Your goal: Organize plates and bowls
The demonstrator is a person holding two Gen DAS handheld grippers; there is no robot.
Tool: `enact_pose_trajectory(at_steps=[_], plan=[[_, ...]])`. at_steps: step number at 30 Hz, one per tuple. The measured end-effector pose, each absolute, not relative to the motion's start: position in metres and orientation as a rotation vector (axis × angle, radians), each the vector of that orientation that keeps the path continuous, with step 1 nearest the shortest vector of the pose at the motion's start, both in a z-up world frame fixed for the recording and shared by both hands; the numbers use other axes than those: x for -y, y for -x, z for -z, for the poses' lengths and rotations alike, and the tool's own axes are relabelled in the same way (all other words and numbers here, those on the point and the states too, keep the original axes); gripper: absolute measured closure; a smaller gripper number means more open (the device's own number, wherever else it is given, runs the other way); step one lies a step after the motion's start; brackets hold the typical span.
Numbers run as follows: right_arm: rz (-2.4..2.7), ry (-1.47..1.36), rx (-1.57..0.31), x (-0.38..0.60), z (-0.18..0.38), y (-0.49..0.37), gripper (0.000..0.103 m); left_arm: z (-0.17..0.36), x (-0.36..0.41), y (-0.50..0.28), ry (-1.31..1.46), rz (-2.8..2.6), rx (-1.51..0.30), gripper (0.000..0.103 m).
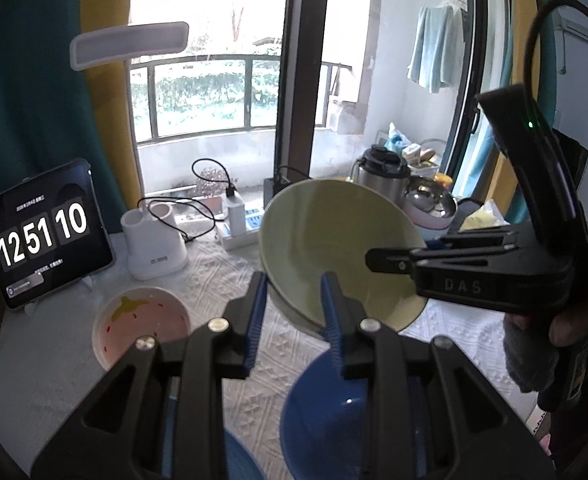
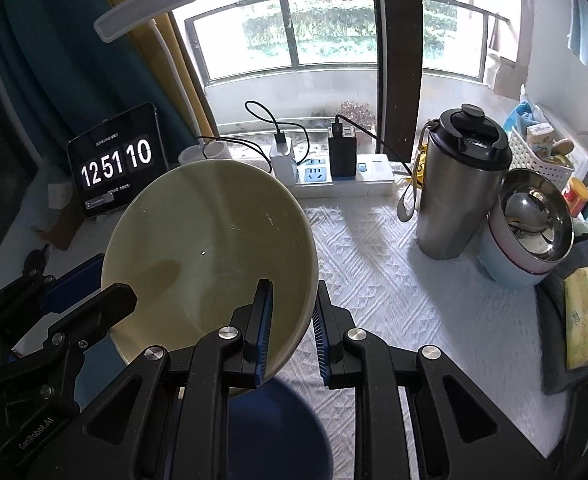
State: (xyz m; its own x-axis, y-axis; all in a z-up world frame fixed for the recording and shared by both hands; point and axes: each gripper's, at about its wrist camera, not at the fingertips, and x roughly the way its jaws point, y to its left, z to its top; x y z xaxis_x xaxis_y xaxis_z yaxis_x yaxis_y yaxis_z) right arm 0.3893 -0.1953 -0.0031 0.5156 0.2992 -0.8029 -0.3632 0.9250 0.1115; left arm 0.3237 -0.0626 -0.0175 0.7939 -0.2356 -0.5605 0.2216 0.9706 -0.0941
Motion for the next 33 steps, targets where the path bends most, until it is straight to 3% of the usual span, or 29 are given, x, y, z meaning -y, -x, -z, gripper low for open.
enact_pose_trajectory(at_steps=[33], plan=[[-0.372, 0.053, -0.947, 0.206, 0.0, -0.314, 0.082, 0.02, 0.075, -0.255, 0.03, 0.271, -0.619, 0.074]])
